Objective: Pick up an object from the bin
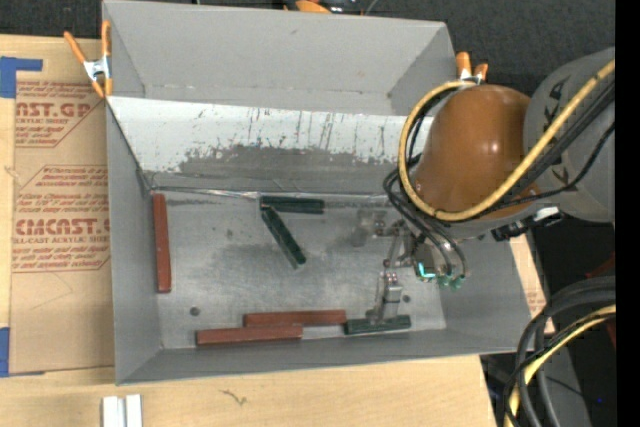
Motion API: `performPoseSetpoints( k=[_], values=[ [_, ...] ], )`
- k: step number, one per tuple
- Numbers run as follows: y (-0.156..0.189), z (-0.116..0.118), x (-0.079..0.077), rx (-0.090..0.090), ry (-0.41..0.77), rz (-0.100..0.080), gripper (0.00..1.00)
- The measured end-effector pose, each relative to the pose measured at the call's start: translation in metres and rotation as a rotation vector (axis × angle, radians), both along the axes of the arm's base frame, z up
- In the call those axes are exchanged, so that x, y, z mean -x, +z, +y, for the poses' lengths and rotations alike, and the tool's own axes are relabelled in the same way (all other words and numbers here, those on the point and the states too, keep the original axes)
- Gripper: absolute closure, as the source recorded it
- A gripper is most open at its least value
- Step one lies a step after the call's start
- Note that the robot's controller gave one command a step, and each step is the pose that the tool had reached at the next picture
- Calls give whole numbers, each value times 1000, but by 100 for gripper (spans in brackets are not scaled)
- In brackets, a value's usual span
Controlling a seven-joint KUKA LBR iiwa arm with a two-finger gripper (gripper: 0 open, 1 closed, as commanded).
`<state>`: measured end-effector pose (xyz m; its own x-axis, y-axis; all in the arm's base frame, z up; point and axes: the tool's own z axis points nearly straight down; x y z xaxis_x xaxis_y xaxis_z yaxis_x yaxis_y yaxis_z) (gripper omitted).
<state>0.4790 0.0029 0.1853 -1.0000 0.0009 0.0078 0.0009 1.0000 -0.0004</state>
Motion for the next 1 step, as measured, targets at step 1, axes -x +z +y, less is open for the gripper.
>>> performPoseSetpoints(
  k=[1],
  values=[
    [-60,-4,-9,-2,196,-4,0]
  ],
)
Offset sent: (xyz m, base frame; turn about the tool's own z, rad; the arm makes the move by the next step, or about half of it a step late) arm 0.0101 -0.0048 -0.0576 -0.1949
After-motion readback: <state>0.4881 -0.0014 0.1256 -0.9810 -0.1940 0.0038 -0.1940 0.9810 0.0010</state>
